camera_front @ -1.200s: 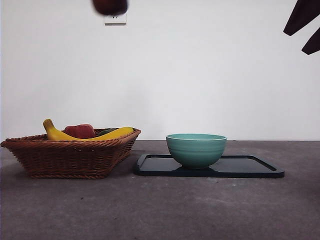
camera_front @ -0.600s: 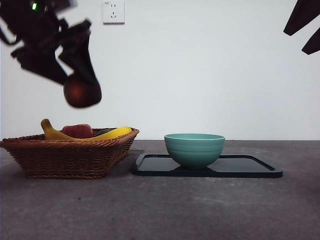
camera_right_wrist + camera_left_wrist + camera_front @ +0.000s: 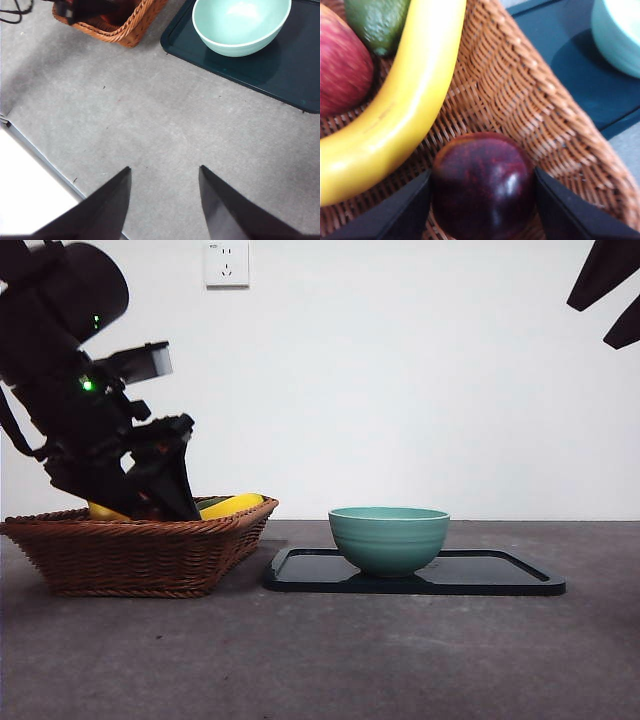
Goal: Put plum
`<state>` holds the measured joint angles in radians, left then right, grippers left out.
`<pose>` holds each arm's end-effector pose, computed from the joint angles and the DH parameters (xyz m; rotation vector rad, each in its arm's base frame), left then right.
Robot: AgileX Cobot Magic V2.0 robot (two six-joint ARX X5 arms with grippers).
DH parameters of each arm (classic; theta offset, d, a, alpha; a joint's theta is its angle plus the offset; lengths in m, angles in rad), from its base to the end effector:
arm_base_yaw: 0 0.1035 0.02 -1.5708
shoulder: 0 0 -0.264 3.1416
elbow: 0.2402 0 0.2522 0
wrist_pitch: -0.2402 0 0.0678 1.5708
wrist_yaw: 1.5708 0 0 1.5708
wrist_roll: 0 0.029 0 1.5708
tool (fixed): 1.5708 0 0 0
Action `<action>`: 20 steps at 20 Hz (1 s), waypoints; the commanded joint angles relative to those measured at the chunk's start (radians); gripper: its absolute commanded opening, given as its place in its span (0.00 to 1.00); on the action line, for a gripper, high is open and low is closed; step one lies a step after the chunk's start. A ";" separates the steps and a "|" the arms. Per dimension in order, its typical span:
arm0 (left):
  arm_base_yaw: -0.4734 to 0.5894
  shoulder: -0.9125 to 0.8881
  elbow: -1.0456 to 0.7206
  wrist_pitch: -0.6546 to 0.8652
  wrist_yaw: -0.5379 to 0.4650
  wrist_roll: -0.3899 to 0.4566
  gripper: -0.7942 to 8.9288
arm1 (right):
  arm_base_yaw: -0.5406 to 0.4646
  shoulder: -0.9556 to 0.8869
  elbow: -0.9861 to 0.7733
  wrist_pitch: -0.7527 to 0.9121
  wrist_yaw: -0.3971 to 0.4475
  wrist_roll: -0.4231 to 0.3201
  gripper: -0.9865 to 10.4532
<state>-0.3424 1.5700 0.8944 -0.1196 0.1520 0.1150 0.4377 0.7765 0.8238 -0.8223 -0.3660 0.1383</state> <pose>0.2962 -0.1102 0.1923 0.1830 0.7721 -0.5137 0.1236 0.0693 0.2936 0.0955 0.8459 0.7057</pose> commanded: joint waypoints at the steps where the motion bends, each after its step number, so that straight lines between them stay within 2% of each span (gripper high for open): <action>1: -0.002 0.034 0.005 0.026 -0.003 0.028 0.37 | 0.006 0.005 0.008 0.006 0.000 0.005 0.27; 5: -0.002 0.041 0.005 0.031 -0.003 0.034 0.38 | 0.006 0.005 0.008 0.006 0.000 0.005 0.27; 8: -0.002 0.041 0.005 0.029 -0.003 0.034 0.51 | 0.006 0.005 0.008 0.006 0.000 0.005 0.27; 14: -0.003 0.019 0.022 0.031 -0.003 -0.003 0.51 | 0.006 0.005 0.008 0.006 0.000 0.005 0.27; 20: -0.005 -0.120 0.051 0.013 -0.002 -0.029 0.51 | 0.006 0.005 0.008 0.006 0.000 0.005 0.27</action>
<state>-0.3428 1.4422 0.9287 -0.1101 0.1524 0.1020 0.4377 0.7765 0.8238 -0.8223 -0.3660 0.1383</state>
